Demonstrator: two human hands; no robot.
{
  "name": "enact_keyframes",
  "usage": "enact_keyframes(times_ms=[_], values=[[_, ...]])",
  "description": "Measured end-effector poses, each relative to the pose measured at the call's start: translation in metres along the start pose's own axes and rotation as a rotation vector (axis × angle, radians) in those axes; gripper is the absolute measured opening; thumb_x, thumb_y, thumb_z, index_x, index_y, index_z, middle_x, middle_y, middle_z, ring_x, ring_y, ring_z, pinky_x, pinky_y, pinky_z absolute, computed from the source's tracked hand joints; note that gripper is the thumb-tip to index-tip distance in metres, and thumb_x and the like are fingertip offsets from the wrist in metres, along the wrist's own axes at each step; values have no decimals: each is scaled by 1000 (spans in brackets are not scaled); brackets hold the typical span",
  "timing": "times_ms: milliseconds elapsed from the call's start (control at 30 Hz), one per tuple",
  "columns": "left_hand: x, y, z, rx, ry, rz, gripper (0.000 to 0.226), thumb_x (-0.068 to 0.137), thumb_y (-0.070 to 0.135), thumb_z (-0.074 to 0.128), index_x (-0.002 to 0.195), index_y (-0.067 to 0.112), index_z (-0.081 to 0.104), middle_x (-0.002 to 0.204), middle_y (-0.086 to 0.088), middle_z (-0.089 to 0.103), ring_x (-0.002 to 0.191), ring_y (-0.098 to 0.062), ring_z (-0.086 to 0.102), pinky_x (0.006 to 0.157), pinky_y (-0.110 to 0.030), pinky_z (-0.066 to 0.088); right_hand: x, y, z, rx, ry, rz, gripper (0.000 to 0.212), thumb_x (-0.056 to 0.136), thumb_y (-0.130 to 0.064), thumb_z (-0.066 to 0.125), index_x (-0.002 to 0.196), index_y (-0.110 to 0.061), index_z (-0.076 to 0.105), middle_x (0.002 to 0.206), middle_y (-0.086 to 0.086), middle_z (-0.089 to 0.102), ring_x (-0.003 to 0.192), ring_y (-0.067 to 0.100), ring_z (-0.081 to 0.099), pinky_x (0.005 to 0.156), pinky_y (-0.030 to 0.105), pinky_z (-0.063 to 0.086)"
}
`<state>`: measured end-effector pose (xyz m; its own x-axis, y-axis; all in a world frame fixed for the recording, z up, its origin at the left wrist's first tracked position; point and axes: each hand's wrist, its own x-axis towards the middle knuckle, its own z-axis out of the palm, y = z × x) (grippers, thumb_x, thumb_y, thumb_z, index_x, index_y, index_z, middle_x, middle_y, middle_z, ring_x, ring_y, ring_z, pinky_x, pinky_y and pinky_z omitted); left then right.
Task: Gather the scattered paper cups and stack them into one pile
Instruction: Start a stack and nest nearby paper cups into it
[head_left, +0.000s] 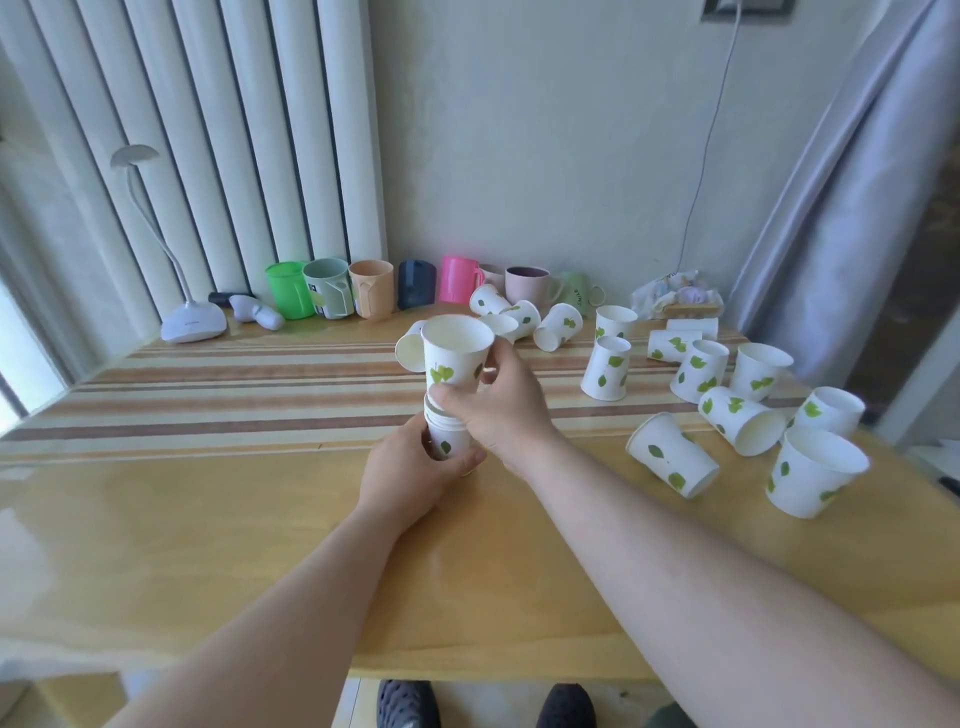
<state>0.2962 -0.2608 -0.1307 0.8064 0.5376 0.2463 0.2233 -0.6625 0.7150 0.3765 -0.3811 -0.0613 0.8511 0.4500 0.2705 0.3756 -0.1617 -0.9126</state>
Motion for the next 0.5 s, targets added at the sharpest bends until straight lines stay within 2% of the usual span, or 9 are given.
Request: enact_keyframes(times_ms=[100,200,233,267,333,400,500], values=[[0,1,1,-2,-7,-1,48,67,76,72,94,37,64,78,15,73,70,-3,68,63,-35,58,-6,8,3,-52,9,32,58,64,-51,84,118,-46,61,107,-24,71,96,-8,63,82,30,56],[2,1,0,-5,-8,4,45,69,75,73,93,38,64,78,16,73,70,-2,68,60,-33,56,-11,10,-2,-49,-24,44,62,65,-52,84,118,-62,55,105,-36,69,98,-23,57,82,26,54],[1,1,0,0,-3,10,46,68,77,72,92,39,63,77,16,72,71,-1,66,59,-30,51,-14,10,-7,-49,-56,42,69,69,-50,87,125,-66,51,107,-44,65,100,-27,53,82,23,52],[0,0,0,5,1,14,47,67,79,72,91,39,62,76,16,72,72,1,65,58,-27,46,-17,10,-15,-54,-95,41,79,72,-48,89,137,-64,47,113,-48,60,104,-28,52,84,21,50],[0,-2,0,3,-1,16,45,69,78,76,90,41,61,77,19,71,74,4,63,59,-25,43,-24,11,-40,-135,-157,16,95,76,-51,88,158,-47,40,133,-37,56,120,-19,51,93,21,50],[0,-5,0,-6,-27,26,45,69,78,78,94,44,62,81,24,70,78,9,61,61,-21,42,-34,17,-78,-315,-104,-81,83,80,-52,80,156,-37,50,141,-22,56,130,-4,51,107,26,45],[3,-5,0,10,-73,54,51,69,81,75,101,44,63,85,26,69,81,8,60,62,-22,41,-42,40,-143,-639,121,-187,58,88,-29,78,144,-25,64,138,-5,60,134,22,50,111,30,35]])
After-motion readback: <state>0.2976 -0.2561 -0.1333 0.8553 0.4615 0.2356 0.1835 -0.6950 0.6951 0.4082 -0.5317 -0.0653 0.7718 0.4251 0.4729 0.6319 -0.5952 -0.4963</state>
